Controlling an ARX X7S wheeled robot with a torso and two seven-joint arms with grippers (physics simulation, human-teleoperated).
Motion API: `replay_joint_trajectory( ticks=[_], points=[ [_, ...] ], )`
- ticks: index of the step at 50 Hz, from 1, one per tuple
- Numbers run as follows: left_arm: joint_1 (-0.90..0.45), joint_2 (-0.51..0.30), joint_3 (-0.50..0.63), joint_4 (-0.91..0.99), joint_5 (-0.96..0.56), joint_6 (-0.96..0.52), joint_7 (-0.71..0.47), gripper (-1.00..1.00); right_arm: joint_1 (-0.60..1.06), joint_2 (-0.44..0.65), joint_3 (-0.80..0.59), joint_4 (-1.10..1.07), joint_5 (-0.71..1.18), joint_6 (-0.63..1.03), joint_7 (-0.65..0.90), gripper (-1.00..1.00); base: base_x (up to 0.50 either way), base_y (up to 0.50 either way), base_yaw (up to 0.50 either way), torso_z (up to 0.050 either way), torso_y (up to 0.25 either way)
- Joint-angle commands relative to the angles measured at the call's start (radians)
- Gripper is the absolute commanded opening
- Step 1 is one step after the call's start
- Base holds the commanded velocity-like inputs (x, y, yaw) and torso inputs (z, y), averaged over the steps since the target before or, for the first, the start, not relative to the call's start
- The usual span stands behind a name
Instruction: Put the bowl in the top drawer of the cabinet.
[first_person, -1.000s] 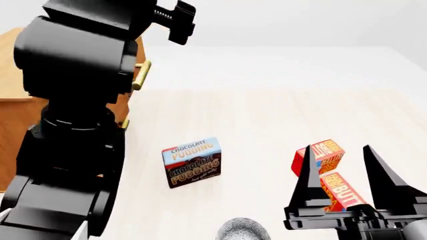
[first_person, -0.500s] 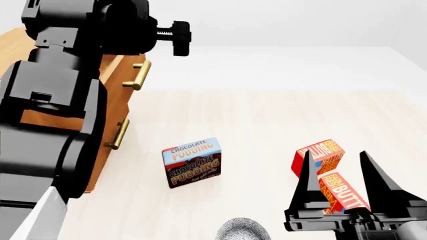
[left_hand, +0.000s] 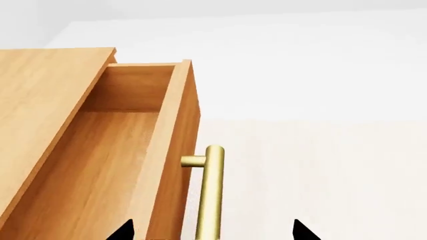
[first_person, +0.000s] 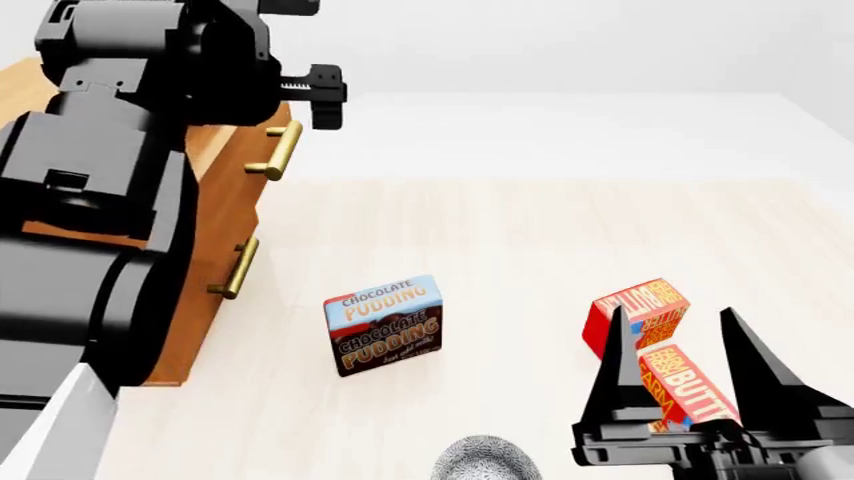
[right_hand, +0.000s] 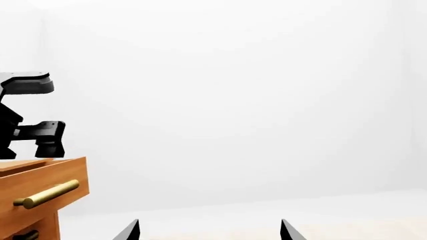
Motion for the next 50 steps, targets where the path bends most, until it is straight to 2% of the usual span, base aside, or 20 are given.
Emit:
replay_joint_trajectory(
  ticks=[1, 28, 50],
  points=[
    [0.002, -0.012, 0.022, -0.005, 0.034, 0.003, -0.031, 1.0, -0.007, 0.006, 0.003, -0.002, 0.008, -0.008, 0.002, 1.0, 0.0, 0.0, 0.0, 0.0, 0.0],
    [0.086, -0.002, 0.062, -0.016, 0.071, 0.028, 0.0, 1.0, 0.0, 0.011, -0.002, 0.015, 0.019, -0.017, 0.008, 1.0, 0.0, 0.0, 0.0, 0.0, 0.0],
    [0.124, 0.002, 0.021, -0.024, 0.095, 0.033, 0.024, 1.0, 0.008, 0.01, -0.01, 0.044, 0.021, -0.029, 0.008, 1.0, 0.0, 0.0, 0.0, 0.0, 0.0]
  ],
)
